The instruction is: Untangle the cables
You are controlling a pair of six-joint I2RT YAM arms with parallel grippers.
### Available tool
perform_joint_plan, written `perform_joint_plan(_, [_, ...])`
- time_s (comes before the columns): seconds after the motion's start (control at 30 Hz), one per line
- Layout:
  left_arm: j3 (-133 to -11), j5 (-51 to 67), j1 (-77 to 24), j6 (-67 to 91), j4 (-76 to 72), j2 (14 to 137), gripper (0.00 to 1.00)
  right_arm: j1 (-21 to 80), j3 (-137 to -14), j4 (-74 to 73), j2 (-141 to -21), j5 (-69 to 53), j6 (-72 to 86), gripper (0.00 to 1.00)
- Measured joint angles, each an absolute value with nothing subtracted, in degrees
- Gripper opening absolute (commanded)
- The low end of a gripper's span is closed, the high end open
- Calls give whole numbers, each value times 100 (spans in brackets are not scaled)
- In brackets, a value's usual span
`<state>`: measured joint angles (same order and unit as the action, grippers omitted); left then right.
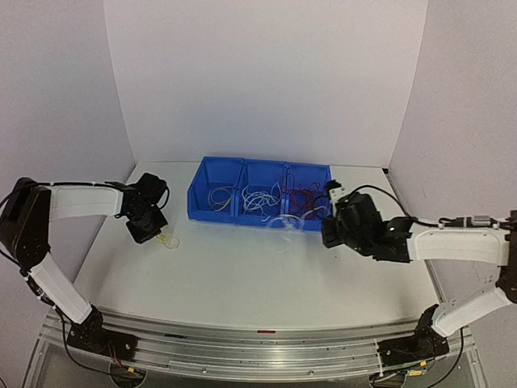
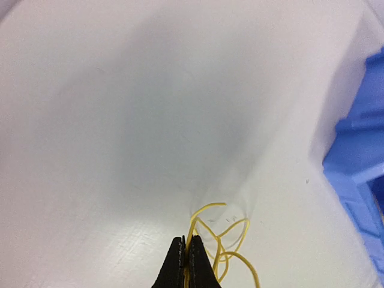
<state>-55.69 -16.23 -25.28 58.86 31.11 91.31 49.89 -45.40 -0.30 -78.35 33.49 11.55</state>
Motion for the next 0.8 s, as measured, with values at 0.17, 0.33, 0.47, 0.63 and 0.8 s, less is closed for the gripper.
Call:
perform_joint_plan(0.17, [-5249, -2227, -1975, 5994, 3781, 7749, 0, 4153, -4182, -939, -6480, 3852, 1292, 0])
perform_joint_plan(0.33, [-5245, -2553, -1820, 5842, 4150, 6758, 0, 3792, -4168, -1384, -6023, 3516, 1189, 0])
perform_joint_plan(0.47, [-5140, -2199, -1815, 5365, 3849, 6265, 0, 3769, -4572, -1783, -6143, 2640, 1030, 0])
perform_joint_plan(0.63, [-4733, -1375, -1815, 4822, 3273, 5938, 0, 3767, -5779, -1947, -6499, 1272, 999, 0])
perform_joint_plan(0.8, [-4451, -747, -1816, 4516, 2917, 5705, 0, 3767, -6927, -1905, -7022, -126, 1083, 0])
